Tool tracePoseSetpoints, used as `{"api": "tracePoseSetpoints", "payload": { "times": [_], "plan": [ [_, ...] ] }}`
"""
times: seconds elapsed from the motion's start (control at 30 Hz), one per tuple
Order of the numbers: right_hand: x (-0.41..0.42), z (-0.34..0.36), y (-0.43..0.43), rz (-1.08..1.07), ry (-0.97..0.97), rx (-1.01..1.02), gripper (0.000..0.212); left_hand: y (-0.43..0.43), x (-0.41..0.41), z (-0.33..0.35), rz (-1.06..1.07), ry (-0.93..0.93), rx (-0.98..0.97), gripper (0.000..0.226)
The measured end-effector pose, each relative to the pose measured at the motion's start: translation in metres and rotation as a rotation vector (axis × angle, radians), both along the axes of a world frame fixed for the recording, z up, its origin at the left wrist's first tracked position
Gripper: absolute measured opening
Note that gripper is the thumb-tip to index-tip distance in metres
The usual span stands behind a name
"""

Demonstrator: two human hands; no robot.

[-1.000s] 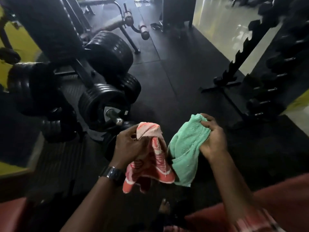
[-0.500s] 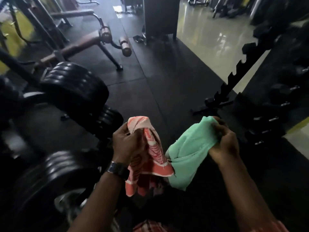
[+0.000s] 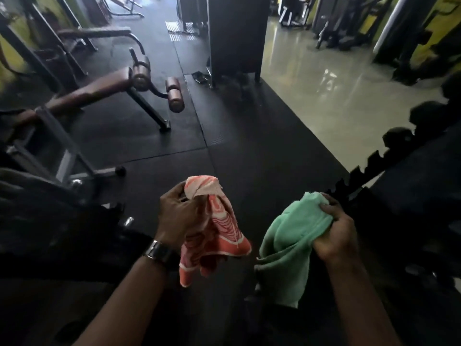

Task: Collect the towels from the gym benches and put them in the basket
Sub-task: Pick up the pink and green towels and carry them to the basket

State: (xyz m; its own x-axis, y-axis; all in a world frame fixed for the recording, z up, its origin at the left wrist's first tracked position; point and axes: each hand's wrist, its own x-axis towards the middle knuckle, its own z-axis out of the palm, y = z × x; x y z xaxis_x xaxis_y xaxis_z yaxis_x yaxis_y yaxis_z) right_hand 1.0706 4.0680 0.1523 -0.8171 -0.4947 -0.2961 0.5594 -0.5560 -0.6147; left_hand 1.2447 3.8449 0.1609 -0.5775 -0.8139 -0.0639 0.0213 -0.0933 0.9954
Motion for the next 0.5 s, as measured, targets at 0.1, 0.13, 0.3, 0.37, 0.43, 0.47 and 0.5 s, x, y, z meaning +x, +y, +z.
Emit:
{"api": "tracePoseSetpoints", "payload": {
  "times": [0.1,0.13,0.3,0.37,0.43,0.47,0.5],
  "plan": [
    [-0.077,0.0,-0.056,0.039,0.004,-0.03,0.036,-0.044,-0.069,0.008,0.024,0.02,-0.027,0.037],
    [-0.105,0.002,-0.077,0.058,0.019,-0.019,0.032,-0.06,-0.094,0.012,0.025,0.021,-0.044,0.035],
    [-0.219,0.02,-0.169,0.139,0.09,0.041,0.026,-0.126,-0.197,0.027,0.122,-0.018,-0.111,0.022],
    [-0.258,0.021,-0.202,0.144,0.123,0.058,0.028,-0.15,-0.231,0.026,0.153,-0.038,-0.118,0.018],
    [-0.297,0.018,-0.236,0.175,0.133,0.058,0.029,-0.174,-0.264,0.019,0.189,-0.032,-0.103,0.021],
    [-0.32,0.013,-0.259,0.197,0.133,0.062,0.03,-0.19,-0.284,0.012,0.209,-0.015,-0.091,0.023],
    [-0.338,0.01,-0.277,0.214,0.145,0.07,0.032,-0.204,-0.3,0.007,0.225,-0.004,-0.065,0.026]
  ]
}}
